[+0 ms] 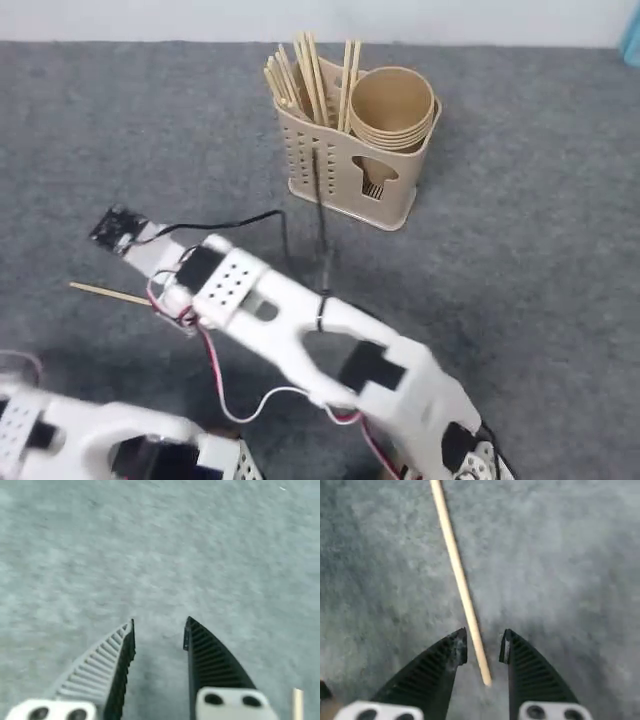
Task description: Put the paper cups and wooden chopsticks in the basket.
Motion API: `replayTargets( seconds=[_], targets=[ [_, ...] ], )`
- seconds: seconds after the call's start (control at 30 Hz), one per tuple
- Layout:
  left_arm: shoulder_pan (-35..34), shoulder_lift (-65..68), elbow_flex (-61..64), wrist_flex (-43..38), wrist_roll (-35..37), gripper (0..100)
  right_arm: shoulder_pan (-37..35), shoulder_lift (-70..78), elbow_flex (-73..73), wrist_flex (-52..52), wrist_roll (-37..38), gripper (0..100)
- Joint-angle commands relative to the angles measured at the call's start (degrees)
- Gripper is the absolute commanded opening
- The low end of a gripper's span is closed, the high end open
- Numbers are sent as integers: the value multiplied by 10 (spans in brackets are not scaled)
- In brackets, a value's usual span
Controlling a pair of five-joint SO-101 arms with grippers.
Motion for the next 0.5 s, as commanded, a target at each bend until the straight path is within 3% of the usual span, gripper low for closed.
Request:
replayTargets(
  seconds=[0.0,0.13,0.47],
  targets=[
    [-40,3,-22,5,-25,154,-16,38,-91,-4,17,126],
    [-56,2,7,4,-25,154,-24,120,-185,-4,55,126],
    [-55,2,20,4,-25,153,-26,286,-370,2,59,126]
  ],
)
